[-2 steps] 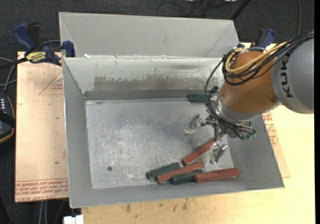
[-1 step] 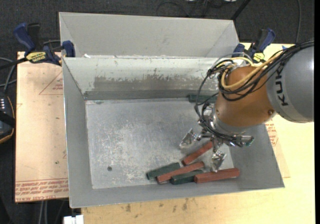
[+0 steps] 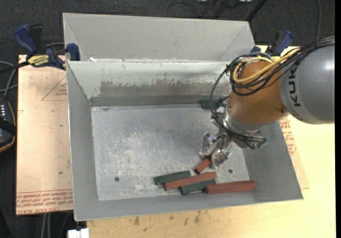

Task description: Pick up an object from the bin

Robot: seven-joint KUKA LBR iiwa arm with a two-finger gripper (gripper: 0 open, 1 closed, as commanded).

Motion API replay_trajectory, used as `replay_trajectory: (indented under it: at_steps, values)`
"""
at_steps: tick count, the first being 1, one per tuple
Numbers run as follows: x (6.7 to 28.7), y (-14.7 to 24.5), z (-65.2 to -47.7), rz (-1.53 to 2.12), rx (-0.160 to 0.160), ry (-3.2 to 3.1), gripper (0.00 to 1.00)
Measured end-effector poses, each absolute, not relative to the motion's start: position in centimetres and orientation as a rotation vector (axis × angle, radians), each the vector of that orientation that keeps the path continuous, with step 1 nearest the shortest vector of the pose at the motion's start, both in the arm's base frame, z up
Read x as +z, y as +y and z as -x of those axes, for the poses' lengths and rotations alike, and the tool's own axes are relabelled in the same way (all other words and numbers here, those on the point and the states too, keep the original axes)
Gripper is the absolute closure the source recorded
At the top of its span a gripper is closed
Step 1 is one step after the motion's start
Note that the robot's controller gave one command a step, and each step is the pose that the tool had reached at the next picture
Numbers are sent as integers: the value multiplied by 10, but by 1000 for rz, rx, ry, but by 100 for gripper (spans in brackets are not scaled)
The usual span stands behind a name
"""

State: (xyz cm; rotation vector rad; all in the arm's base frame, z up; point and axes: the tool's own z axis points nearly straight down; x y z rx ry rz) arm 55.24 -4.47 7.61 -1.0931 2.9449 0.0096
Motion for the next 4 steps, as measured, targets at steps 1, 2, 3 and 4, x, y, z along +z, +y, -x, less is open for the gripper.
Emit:
replay_trajectory:
  at_steps: [1, 2, 3, 4]
  values:
    - [76, -45, -552, 1093, 9, 2944, 100]
    - [78, -45, -552, 1094, 8, 2944, 100]
    - [86, -45, -551, 1096, 7, 2945, 100]
    - [105, -45, -550, 1094, 6, 2947, 100]
